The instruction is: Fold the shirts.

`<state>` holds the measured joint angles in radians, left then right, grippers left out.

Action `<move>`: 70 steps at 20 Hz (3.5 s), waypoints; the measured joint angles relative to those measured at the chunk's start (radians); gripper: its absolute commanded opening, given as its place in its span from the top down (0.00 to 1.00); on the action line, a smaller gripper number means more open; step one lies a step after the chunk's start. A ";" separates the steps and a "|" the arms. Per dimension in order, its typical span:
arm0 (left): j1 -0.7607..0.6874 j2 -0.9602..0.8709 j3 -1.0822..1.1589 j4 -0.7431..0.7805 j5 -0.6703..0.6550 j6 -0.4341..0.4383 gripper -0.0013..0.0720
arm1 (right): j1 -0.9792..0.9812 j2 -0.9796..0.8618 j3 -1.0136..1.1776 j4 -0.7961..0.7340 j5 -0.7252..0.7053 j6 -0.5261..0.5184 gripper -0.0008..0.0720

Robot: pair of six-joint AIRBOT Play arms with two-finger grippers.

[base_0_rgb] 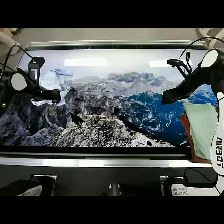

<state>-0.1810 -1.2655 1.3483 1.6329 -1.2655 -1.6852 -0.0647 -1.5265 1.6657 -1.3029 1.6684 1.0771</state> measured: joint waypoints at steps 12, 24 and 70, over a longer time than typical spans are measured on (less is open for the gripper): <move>0.000 0.000 0.000 0.000 0.000 0.000 0.05 | 0.000 0.000 0.000 0.000 0.000 0.000 0.12; -0.002 -0.045 -0.001 -0.011 0.192 -0.002 0.04 | 0.000 0.000 0.000 0.000 -0.030 0.000 0.12; -0.534 0.028 -0.129 -0.129 0.322 -0.283 0.95 | -0.002 0.487 -0.162 -0.187 -0.195 -0.040 0.12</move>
<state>-0.7147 -1.2373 1.2198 1.5040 -0.9436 -1.9686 -0.0669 -1.0393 1.5036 -1.4899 1.4734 1.0367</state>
